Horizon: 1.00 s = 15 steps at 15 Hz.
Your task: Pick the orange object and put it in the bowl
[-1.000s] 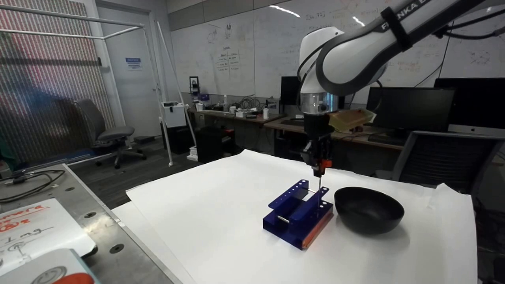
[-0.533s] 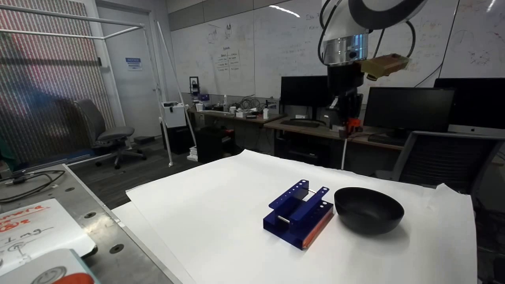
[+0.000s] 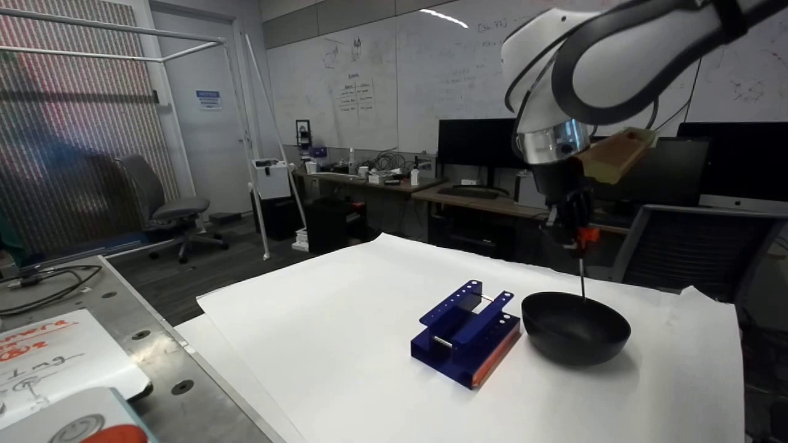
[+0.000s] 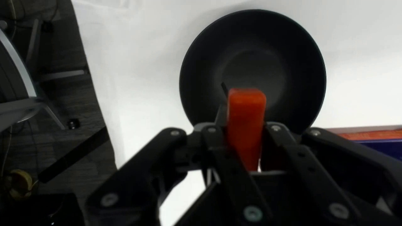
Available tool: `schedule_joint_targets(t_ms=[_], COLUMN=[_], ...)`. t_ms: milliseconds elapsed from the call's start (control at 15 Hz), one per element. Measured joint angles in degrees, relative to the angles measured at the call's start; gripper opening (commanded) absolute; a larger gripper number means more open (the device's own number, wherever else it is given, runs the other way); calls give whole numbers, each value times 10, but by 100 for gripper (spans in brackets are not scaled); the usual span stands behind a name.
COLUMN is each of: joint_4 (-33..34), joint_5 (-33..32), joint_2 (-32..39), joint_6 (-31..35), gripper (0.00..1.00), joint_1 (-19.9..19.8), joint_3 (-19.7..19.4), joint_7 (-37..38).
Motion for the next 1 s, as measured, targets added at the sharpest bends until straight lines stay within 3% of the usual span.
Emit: schedule_joint_targets(t_ms=[200, 267, 400, 800, 1000], joint_4=[-34, -40, -44, -53, -55], joint_5=[0, 0, -9, -49, -46], joint_2=[42, 55, 75, 96, 94], joint_6=[57, 77, 106, 153, 170], gripper=[11, 38, 48, 95, 100], joint_1=[5, 7, 12, 24, 24], joint_3=[3, 3, 3, 2, -1], joint_7=[13, 17, 26, 61, 60])
